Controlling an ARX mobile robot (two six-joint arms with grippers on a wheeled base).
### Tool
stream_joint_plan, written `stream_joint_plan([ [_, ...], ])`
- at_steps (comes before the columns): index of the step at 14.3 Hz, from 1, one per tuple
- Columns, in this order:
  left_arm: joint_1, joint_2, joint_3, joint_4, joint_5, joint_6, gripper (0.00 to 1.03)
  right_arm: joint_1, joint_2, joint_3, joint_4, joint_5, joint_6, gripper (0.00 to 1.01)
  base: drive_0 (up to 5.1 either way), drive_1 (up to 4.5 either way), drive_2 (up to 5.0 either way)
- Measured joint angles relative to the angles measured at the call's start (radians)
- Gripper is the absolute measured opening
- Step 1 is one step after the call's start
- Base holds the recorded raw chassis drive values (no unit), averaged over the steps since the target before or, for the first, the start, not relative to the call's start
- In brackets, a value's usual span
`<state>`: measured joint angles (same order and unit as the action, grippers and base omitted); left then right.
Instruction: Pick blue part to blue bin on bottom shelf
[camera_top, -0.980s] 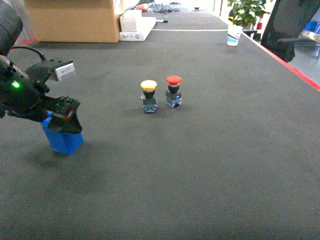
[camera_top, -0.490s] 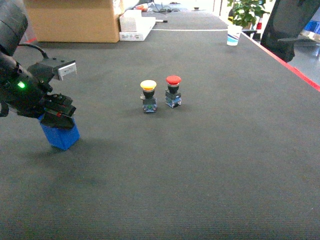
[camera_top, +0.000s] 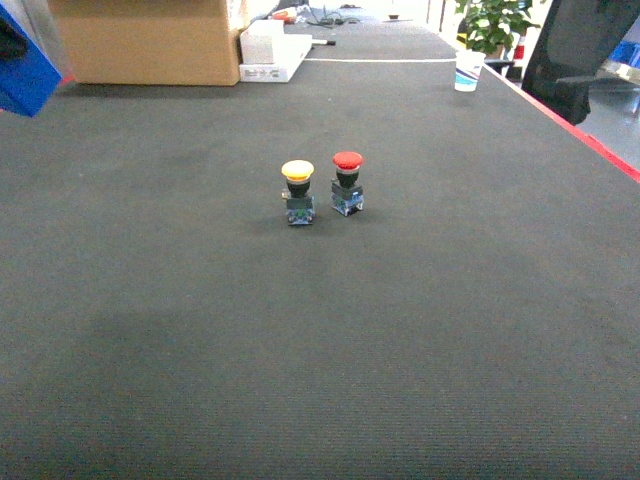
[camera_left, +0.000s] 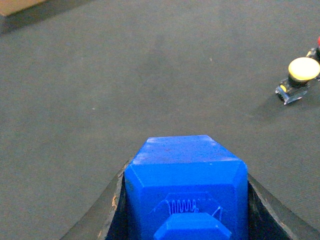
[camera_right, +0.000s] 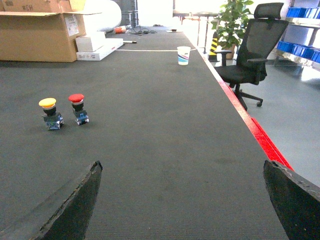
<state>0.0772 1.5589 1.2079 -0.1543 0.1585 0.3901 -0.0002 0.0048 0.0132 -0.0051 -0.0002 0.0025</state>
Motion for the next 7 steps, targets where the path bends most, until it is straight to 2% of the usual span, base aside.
stream_joint_plan([
  [2, 0.002, -0.183, -0.145, 0.025, -0.010, -0.046, 0.45, 0.000, 0.000, 0.000, 0.000, 0.000, 0.000, 0.98, 0.0, 0.00, 0.0],
  [4, 0.001, -0.430, -0.294, 0.026, -0.042, -0.130, 0.45, 0.000, 0.000, 0.000, 0.000, 0.000, 0.000, 0.98, 0.0, 0.00, 0.0],
  [5, -0.020, -0.560, -0.357, 0.019, -0.074, -0.173, 0.45, 0.000, 0.000, 0.000, 0.000, 0.000, 0.000, 0.98, 0.0, 0.00, 0.0],
  [7, -0.104, -0.791, -0.486, -0.045, -0.153, -0.230, 0.45, 0.000, 0.000, 0.000, 0.000, 0.000, 0.000, 0.98, 0.0, 0.00, 0.0],
])
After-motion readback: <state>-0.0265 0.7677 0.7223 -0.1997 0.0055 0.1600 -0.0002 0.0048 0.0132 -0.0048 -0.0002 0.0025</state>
